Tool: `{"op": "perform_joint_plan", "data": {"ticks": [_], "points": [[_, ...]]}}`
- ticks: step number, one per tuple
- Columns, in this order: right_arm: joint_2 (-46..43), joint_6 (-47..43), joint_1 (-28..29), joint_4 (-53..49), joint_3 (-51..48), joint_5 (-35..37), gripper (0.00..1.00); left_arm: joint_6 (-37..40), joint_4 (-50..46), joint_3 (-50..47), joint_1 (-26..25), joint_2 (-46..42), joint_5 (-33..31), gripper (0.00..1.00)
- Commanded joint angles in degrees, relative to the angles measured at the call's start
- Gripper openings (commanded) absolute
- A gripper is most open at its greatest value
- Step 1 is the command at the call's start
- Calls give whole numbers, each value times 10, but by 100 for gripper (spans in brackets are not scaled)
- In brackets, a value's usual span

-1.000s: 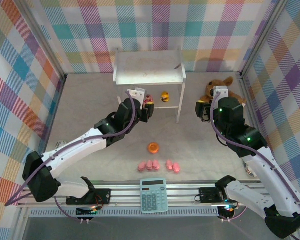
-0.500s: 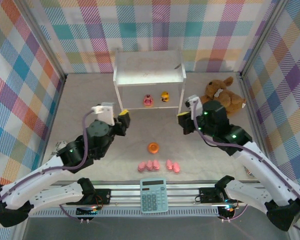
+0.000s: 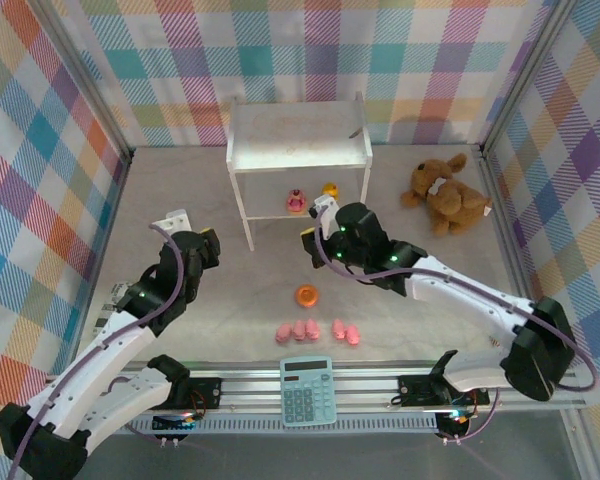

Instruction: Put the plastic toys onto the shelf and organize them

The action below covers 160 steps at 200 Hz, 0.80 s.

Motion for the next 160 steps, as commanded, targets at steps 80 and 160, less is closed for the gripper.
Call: {"op": "perform_joint_plan", "data": {"ticks": [80, 160], "points": [[119, 15, 6, 105, 55, 32, 0, 11, 97, 12, 57, 84, 106, 54], [179, 12, 5, 119, 94, 45, 0, 19, 97, 15, 83, 90, 129, 54]]}}
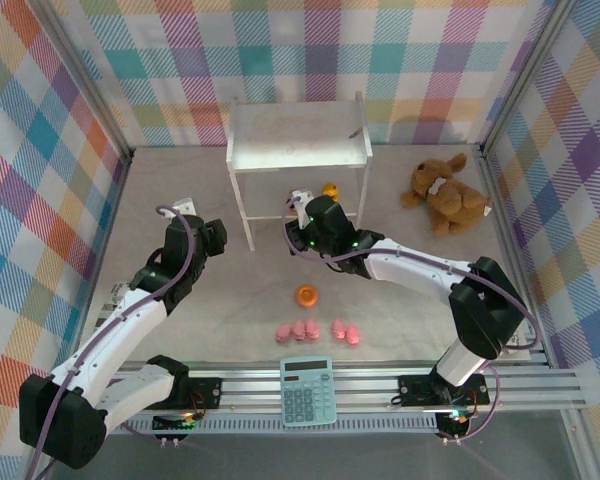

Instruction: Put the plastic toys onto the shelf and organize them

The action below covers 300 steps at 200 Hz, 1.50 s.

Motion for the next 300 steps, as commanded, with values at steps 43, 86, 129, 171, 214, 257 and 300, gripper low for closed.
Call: {"op": "perform_joint_plan", "data": {"ticks": [43, 86, 129, 171, 214, 257, 300], "points": [[25, -8, 5, 24, 40, 26, 0, 17, 18, 17, 16, 10, 18, 54], [39, -11, 2, 17, 54, 40, 0, 19, 21, 17, 20, 15, 24, 54], [48, -5, -6, 15, 58, 46, 0, 22, 24, 21, 23, 20, 27, 54], [50, -3, -16, 18, 58, 53, 0, 24, 25, 22, 25, 24, 28, 54], [50, -2, -21, 21, 58, 61, 0, 23, 27, 22, 25, 28, 29, 54], [51, 1, -25, 25, 56, 68, 0, 24, 28, 24, 25, 31, 32, 54], [50, 6, -30, 32, 56, 77, 1, 25, 27, 24, 25, 31, 34, 53]]}}
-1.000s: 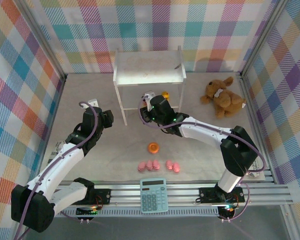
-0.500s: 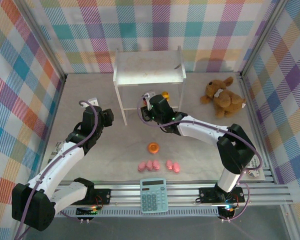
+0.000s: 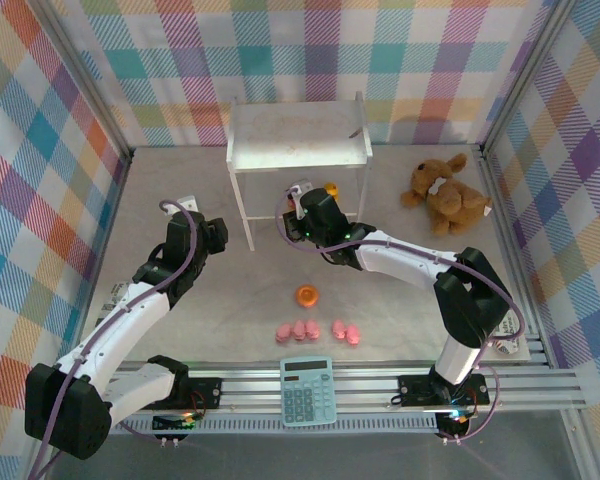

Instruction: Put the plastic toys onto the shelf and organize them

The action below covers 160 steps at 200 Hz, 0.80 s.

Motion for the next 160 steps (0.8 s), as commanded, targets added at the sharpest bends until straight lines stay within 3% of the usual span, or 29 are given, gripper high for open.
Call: {"op": "perform_joint_plan", "data": {"ticks": [1, 160], "points": [[2, 6, -12, 28, 14, 27, 1, 10, 14, 19, 7, 1, 7, 53], [-3, 33, -17, 58, 0, 81, 1, 10, 7, 21, 7, -2, 8, 53]]}}
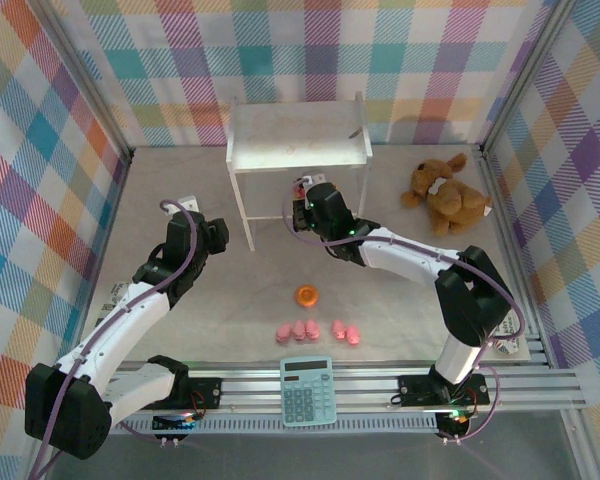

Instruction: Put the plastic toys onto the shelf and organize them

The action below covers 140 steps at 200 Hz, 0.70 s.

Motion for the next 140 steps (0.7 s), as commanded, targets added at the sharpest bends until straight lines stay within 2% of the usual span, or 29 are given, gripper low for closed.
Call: {"op": "perform_joint_plan", "data": {"ticks": [1, 20, 51, 83, 118, 140], "points": [[-3, 10, 0, 27, 0, 14, 1, 9, 7, 20, 7, -2, 1, 53], [-3, 4, 0, 28, 0, -5, 1, 9, 7, 21, 7, -1, 1, 53], [-16, -25, 0, 46, -16, -80, 2, 9, 7, 23, 8, 0, 1, 53], [-52, -27, 0, 40, -38, -110, 2, 11, 6, 23, 7, -3, -2, 53], [-147, -35, 1, 38, -82, -138, 2, 12, 1, 24, 8, -5, -2, 53], [-232, -57, 1, -36, -86, -110, 2, 13, -9, 24, 8, -10, -2, 53]]}}
